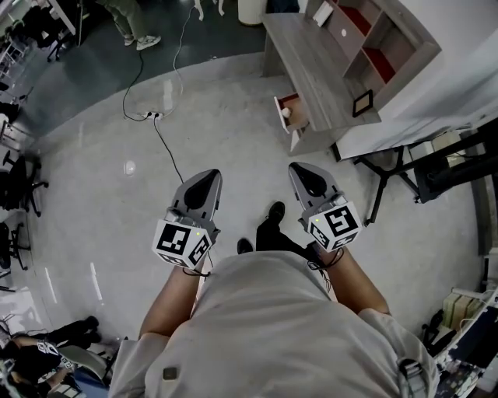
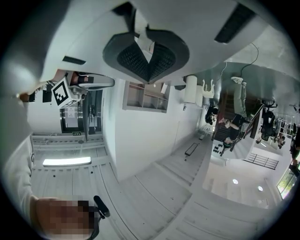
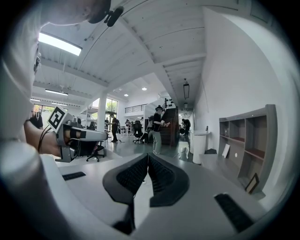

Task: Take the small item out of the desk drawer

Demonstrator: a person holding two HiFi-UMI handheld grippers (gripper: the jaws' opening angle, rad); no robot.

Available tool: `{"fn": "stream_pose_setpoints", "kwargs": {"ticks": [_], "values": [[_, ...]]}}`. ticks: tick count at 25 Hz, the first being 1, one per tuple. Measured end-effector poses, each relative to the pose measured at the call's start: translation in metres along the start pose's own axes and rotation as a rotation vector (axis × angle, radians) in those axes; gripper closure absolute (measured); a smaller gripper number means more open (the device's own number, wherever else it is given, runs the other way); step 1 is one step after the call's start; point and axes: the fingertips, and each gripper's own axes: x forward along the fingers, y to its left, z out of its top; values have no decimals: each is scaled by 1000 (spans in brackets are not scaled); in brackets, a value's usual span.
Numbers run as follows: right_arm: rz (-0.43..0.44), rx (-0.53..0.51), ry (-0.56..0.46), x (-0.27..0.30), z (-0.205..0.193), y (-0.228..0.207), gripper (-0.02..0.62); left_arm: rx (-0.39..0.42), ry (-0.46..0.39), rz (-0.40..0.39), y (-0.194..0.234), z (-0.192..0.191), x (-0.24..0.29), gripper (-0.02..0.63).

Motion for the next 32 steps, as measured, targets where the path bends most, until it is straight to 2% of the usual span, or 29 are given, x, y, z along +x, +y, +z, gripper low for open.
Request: {"fn": "stream_pose_setpoints", "kwargs": {"ticks": [7, 13, 22, 32], "values": [[40, 31, 25, 40, -10, -39, 574, -2, 46, 13, 20, -7, 54, 591], [47, 44, 42, 72, -16, -106, 574, -10, 53, -1, 29, -6, 133, 591], [2, 46, 33, 82, -14, -213, 574, -9, 69, -90, 9, -1, 245, 591], [-68, 95, 2, 71, -10, -274, 574, 23, 65, -194, -21, 11, 317, 591]]}}
